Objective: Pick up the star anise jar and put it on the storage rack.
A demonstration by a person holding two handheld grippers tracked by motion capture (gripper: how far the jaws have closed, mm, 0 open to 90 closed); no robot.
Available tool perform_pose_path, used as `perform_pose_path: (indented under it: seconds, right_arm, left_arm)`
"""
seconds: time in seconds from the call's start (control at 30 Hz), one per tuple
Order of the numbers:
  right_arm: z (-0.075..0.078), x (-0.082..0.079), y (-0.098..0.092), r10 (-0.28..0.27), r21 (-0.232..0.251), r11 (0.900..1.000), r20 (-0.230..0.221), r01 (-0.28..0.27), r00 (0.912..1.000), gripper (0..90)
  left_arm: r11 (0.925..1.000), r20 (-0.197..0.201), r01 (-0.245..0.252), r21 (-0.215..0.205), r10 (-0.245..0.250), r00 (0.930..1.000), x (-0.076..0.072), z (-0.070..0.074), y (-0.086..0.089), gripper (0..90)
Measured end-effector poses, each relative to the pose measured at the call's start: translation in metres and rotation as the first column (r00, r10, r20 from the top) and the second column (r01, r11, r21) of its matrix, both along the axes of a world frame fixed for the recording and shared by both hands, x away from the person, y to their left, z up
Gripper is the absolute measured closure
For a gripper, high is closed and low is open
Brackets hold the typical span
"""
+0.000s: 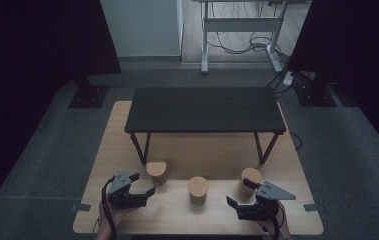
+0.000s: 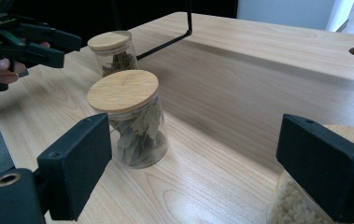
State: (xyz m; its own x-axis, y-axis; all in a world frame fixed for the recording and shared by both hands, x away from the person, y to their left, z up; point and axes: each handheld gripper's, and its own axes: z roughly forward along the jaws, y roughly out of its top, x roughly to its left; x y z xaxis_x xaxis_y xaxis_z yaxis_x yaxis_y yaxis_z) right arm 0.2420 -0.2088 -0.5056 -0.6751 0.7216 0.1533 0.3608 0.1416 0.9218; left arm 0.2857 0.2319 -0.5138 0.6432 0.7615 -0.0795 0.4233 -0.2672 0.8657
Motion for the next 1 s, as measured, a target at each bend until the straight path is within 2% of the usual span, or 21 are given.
perform_pose_path:
  seconds: [0.57, 1.0]
  right_arm:
    - [-0.002, -0.001, 0.005, 0.014, -0.007, 1.0, -0.003, -0.014, 0.9999, 9.3]
    - [-0.004, 0.0, 0.006, 0.019, -0.013, 1.0, -0.014, -0.019, 0.9997, 9.4]
  left_arm:
    - [0.9992, 0.015, -0.01, 0.037, 0.009, 0.9998, 0.018, -0.001, -0.01, 12.2]
    - [0.9986, 0.0, -0.026, 0.045, 0.026, 0.9997, 0.032, -0.003, -0.013, 10.7]
